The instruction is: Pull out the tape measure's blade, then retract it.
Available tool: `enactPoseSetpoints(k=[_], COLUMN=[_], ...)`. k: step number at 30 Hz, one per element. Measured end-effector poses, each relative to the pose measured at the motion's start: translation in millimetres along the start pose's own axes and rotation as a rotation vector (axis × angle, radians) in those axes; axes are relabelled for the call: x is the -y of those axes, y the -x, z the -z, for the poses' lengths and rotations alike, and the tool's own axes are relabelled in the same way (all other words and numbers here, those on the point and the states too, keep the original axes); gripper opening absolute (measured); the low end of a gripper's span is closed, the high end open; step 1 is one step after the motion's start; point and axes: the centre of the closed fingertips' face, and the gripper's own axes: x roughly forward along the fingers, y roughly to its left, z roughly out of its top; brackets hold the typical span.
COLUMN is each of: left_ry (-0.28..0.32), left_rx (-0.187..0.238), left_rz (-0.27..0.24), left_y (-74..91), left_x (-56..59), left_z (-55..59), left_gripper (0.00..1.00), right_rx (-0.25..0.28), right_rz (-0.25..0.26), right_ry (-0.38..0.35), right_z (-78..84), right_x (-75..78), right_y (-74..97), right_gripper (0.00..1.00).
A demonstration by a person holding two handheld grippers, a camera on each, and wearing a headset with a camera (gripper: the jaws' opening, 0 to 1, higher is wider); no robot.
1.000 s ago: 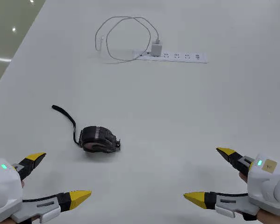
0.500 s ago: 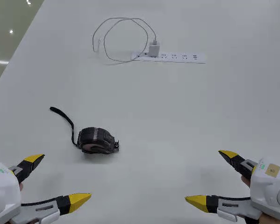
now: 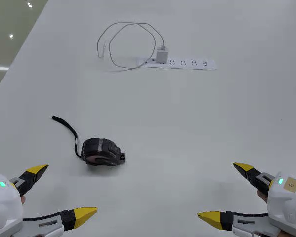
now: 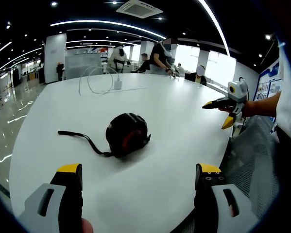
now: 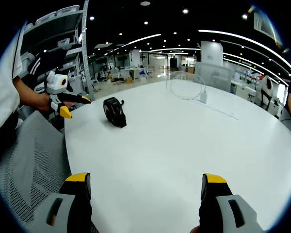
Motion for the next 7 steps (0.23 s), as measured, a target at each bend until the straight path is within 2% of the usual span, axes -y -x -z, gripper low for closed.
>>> enactPoseSetpoints(k=[7], left_ry=[0.008], left_rx=[0.003], left_rz=[-0.004], left_y=[0.2], left_x=[-0.2], left_z=[0.1], left_gripper=[0.95], right_rx=[-0.010], right_rz=[-0.011], right_ry=[0.001], right_z=[2.3], right_x=[-2.7], right_y=[0.0], right_gripper=[0.94])
